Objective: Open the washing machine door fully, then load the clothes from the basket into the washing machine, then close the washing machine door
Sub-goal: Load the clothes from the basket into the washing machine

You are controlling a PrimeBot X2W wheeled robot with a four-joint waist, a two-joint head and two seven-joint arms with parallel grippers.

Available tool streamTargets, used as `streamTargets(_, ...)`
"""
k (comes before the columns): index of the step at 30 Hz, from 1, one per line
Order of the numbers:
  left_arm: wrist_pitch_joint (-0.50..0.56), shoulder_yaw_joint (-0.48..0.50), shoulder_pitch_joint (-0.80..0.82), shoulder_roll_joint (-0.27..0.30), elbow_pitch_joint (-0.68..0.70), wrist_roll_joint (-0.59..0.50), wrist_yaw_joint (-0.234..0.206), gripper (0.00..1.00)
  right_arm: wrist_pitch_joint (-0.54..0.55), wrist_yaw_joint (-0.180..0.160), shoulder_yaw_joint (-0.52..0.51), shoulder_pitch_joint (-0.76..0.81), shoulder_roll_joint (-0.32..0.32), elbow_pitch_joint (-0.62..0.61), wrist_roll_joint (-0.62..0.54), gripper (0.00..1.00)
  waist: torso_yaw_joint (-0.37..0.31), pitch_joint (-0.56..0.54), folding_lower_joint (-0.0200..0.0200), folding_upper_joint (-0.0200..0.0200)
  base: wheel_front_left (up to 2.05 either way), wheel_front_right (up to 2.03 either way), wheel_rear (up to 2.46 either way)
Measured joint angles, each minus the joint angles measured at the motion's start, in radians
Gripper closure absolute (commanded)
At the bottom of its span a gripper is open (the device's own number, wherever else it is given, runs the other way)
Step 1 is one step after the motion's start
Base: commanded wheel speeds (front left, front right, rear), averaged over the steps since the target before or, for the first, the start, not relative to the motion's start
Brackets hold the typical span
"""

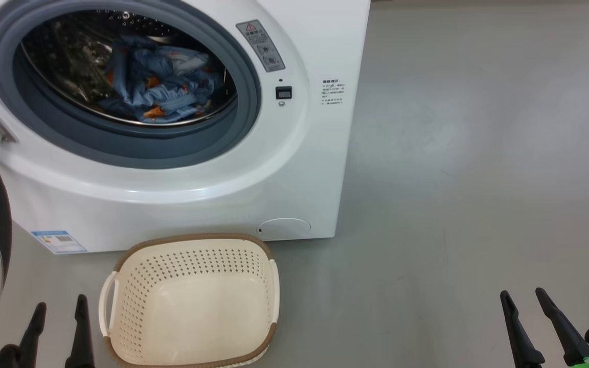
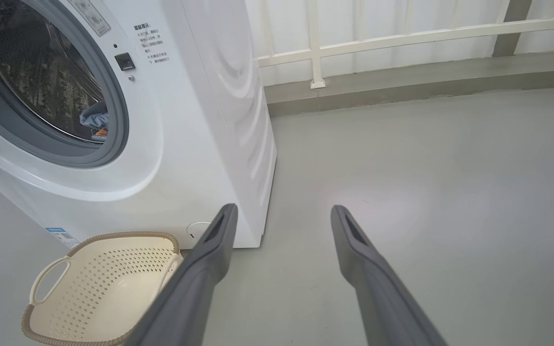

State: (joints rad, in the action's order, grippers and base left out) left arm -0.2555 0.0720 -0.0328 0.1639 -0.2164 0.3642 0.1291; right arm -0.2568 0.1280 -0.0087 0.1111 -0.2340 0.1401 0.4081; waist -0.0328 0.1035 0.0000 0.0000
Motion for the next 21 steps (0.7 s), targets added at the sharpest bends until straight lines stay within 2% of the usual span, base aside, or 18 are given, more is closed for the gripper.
streamTargets(21, 0.0, -0.022, -0.032, 0.001, 0.039, 0.0, 0.0, 0.0, 0.0, 0.0, -0.003, 0.035, 0.0, -0.003, 0.007, 0.0, -0.001, -0.026, 0.0, 0.0, 0.0, 0.0, 0.0)
